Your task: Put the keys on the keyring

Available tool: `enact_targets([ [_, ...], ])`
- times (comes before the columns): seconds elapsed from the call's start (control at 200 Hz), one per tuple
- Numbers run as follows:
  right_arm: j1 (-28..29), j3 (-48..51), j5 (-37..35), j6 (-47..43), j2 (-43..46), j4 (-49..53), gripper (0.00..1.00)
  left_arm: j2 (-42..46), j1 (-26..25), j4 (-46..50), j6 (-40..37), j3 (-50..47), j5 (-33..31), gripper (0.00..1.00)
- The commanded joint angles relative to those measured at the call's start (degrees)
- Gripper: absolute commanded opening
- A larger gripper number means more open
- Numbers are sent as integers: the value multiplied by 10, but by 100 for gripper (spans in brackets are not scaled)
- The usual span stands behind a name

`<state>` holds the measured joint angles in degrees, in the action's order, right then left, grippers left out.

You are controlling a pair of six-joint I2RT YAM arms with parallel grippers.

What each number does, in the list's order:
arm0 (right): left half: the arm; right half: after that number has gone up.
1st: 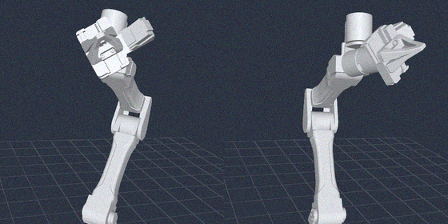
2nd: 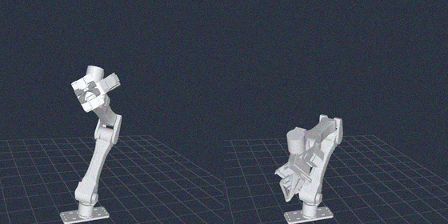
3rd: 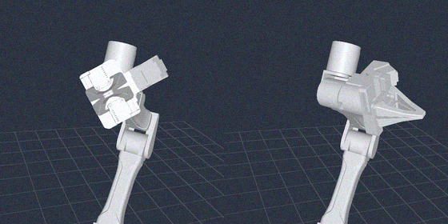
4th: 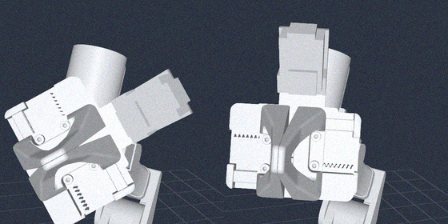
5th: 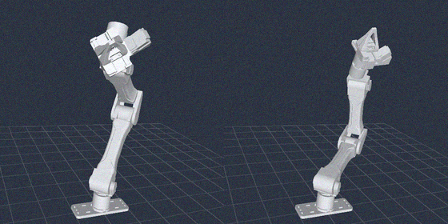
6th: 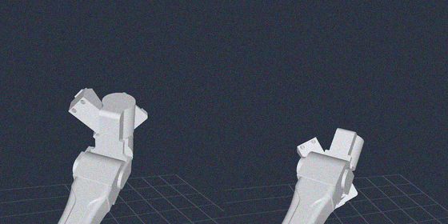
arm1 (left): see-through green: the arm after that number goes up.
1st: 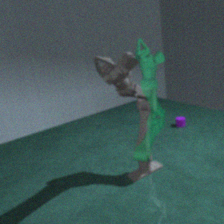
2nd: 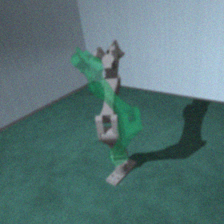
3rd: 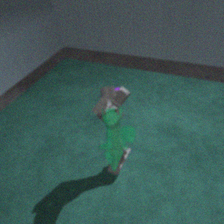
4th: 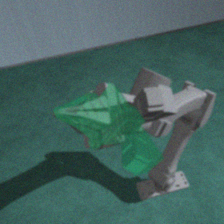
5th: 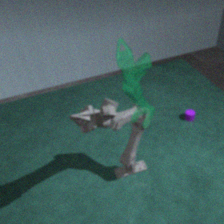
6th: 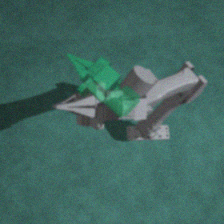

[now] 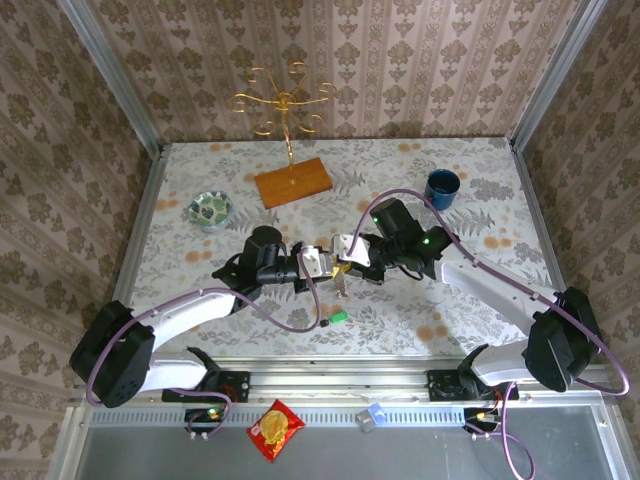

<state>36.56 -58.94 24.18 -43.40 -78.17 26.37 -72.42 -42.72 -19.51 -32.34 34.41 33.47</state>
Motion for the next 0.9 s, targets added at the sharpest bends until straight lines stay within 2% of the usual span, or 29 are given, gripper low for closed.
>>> enact_targets([
  [0.0,15,-29,-7,-23,-10,27,0,-1,-4,10,-15,23,6,14],
  [0.13,16,-29,0,-15,-7,17,0,-1,-4,23,-21,29,15,5],
  [0.19,14,-20,8,-4,5,0,6,2,-4,23,-23,27,15,0],
  [0.31,-18,29,61,47,48,-63,18,10,-1,0,-9,10,16,0],
  [0.375,-43,59,94,84,72,-107,30,17,5,-37,15,-8,22,0],
  [0.445,-68,95,127,125,95,-158,36,24,15,-86,49,-29,30,0],
  [0.635,-91,154,165,187,124,-255,38,32,48,-196,137,-73,84,0],
  [0.895,-84,141,184,187,77,-278,38,14,63,-249,181,-85,127,0],
])
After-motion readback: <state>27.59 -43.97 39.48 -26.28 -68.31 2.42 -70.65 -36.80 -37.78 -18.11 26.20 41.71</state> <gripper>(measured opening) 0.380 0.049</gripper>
